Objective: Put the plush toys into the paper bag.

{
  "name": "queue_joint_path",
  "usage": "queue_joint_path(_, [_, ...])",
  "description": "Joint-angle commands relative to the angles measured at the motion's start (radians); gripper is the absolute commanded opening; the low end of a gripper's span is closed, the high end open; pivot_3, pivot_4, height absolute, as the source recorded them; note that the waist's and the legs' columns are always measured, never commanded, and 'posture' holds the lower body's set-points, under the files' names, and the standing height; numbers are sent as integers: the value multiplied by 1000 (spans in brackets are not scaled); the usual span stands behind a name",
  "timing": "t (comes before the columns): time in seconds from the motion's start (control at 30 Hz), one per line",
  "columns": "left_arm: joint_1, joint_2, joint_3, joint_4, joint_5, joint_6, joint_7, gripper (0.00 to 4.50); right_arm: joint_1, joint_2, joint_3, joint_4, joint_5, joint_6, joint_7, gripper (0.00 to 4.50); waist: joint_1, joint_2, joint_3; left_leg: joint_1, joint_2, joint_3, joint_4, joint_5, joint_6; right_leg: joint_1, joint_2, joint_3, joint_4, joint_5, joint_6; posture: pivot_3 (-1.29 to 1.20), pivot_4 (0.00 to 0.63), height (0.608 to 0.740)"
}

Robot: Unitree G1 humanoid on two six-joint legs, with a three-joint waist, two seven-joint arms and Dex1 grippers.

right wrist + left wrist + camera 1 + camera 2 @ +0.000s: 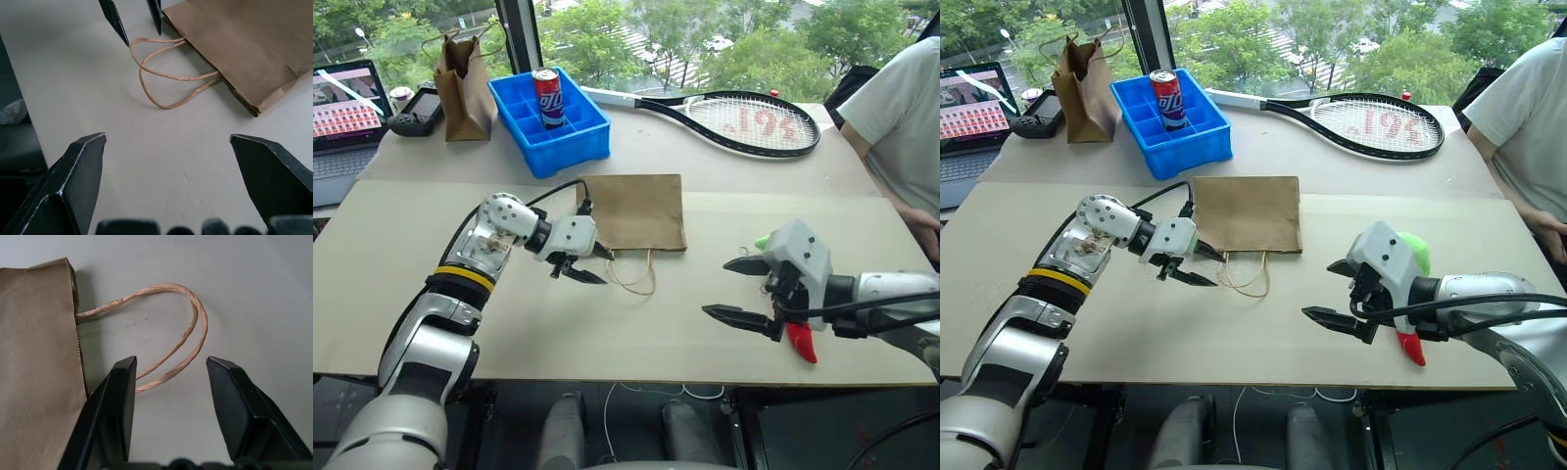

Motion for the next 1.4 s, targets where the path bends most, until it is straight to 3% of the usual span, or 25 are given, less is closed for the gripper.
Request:
queue_joint_path(0.03, [-52, -14, 22, 37, -10, -42, -27, 814, 6, -1, -50, -31, 1, -9, -10, 4500, 0, 0, 0, 0, 0, 0, 0, 0, 0, 0, 0, 0, 0, 0, 0, 0, 150, 731])
queue_joint_path(0.1, [-65, -24, 42, 45, -40, -22, -50, 95, 12, 0, -55, -35, 3, -10, -13, 4500, 0, 0, 0, 0, 0, 0, 0, 0, 0, 0, 0, 0, 0, 0, 0, 0, 150, 731])
queue_joint_path(0.43, [-99, -61, 136, -66, -190, 238, -90, 95, 33, 28, -40, -45, 7, -3, -37, 4500, -1, 0, 0, 0, 0, -1, 0, 0, 0, 0, 0, 0, 1, 0, 0, 0, 150, 731])
queue_joint_path(0.67, [-127, -76, 184, -177, -235, 451, -13, 95, 13, 227, 107, -24, -18, 13, -182, 4500, -6, 0, 0, 0, 0, -2, 2, 0, 0, 1, 2, 0, 2, 0, 1, 0, 150, 731])
queue_joint_path(0.8, [-111, -79, 194, -249, -256, 532, 17, 0, -20, 414, 183, 73, -106, -31, -311, 3438, -6, 0, 0, 0, 0, -3, 2, 0, 0, 1, 2, 0, 2, 0, 1, 0, 150, 731])
queue_joint_path(0.87, [-86, -77, 190, -298, -266, 571, 33, 0, -35, 506, 203, 123, -153, -68, -365, 2683, -6, 0, -1, 0, 0, -3, 2, 0, 0, 1, 3, 0, 3, 0, 1, 0, 150, 731])
queue_joint_path(1.13, [-65, -84, 209, -390, -297, 664, 90, 0, -95, 689, 233, 310, -289, -215, -392, 44, -2, 0, -1, 0, 0, -3, 2, 0, 0, 1, 2, 0, 3, 0, 1, 0, 150, 731])
queue_joint_path(1.4, [-83, -106, 243, -402, -334, 737, 177, 0, -203, 799, 269, 571, -415, -396, -356, 44, -3, 0, -1, 0, 0, -3, 2, 0, 0, 1, 3, 0, 3, 0, 1, 0, 150, 731])
